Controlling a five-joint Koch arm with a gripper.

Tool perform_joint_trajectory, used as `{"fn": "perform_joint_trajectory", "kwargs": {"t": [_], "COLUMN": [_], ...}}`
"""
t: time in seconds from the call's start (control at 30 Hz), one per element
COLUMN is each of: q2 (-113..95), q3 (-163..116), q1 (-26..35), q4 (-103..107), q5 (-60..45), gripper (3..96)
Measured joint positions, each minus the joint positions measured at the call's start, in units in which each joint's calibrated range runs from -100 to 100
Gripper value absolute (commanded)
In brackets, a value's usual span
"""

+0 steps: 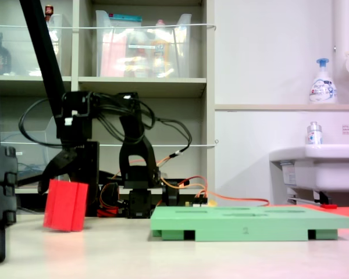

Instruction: Put the cross columnar block into the corresponding hole

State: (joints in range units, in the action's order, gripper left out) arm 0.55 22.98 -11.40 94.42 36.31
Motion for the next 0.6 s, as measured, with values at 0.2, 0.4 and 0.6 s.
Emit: {"fn": "perform_joint_trajectory", "kwargs": {"t": [0.2,0.4,0.6], "q2": [-8.8,-18.6,-21.3], "q3": [-0.2,0.8,7.5], "q1": [2.7,9.0,17.5], "q4": [1.7,2.2,3.2], "q5": [4.6,10.9,19.1], "gripper": [32.3,32.3,32.5]}}
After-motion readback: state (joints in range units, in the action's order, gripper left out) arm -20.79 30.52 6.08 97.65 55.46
